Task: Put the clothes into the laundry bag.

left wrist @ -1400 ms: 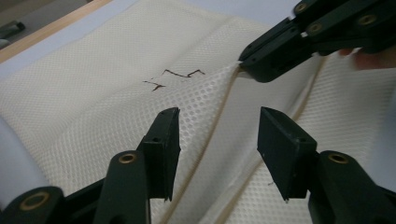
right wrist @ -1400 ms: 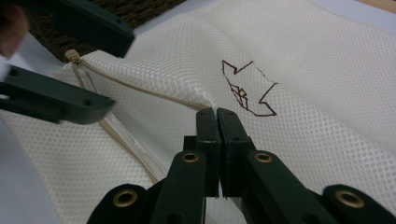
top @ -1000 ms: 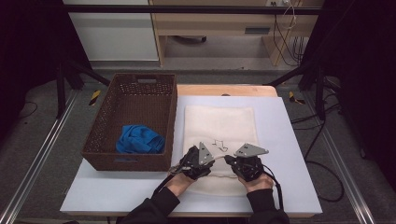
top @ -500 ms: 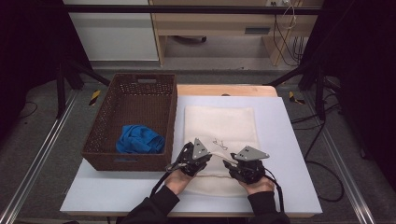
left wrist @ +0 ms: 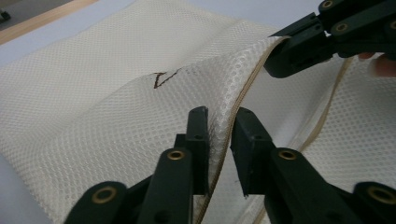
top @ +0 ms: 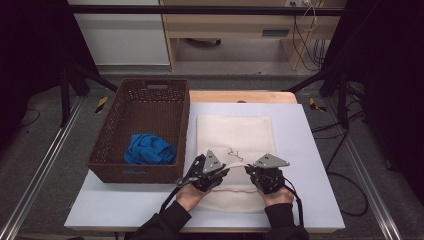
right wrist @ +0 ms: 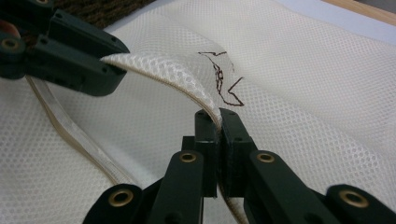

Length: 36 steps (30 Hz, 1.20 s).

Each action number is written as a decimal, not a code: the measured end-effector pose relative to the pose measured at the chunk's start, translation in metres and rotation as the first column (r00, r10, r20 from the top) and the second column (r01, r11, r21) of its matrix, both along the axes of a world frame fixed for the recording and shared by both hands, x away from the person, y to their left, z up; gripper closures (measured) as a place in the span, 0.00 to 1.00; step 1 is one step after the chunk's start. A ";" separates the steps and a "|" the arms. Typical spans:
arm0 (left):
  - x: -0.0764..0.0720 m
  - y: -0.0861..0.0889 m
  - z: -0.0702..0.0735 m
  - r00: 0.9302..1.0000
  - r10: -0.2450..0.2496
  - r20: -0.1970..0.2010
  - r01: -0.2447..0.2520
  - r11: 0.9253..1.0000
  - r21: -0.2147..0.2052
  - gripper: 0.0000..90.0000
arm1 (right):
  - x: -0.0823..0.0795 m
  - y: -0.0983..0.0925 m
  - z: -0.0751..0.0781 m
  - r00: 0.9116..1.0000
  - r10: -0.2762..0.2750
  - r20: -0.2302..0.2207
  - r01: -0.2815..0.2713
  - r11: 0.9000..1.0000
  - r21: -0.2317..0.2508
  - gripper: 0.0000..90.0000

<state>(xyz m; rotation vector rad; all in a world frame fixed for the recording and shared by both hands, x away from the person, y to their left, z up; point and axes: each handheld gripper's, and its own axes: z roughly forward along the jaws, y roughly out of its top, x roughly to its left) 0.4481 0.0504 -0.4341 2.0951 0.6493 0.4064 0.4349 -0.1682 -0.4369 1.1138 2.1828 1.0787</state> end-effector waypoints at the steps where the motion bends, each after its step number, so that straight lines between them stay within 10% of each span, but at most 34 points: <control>1: -0.002 0.002 0.002 1.000 -0.007 -0.002 0.007 1.000 -0.008 0.74 | 0.000 -0.002 0.001 1.000 -0.003 0.001 0.003 1.000 0.017 0.97; 13: -0.024 0.033 0.041 0.999 0.000 0.050 0.004 0.998 -0.065 0.52 | -0.003 -0.005 0.009 0.998 0.005 0.061 -0.009 0.997 0.073 0.97; 21: -0.016 0.074 0.067 0.992 0.089 0.092 -0.080 0.992 -0.096 0.46 | -0.005 -0.007 0.013 0.996 0.001 0.094 -0.009 0.996 0.090 0.97; 36: 0.026 0.158 0.099 0.946 0.303 0.116 -0.294 0.952 -0.089 0.35 | -0.006 -0.008 0.016 0.994 -0.007 0.111 -0.005 0.994 0.107 0.97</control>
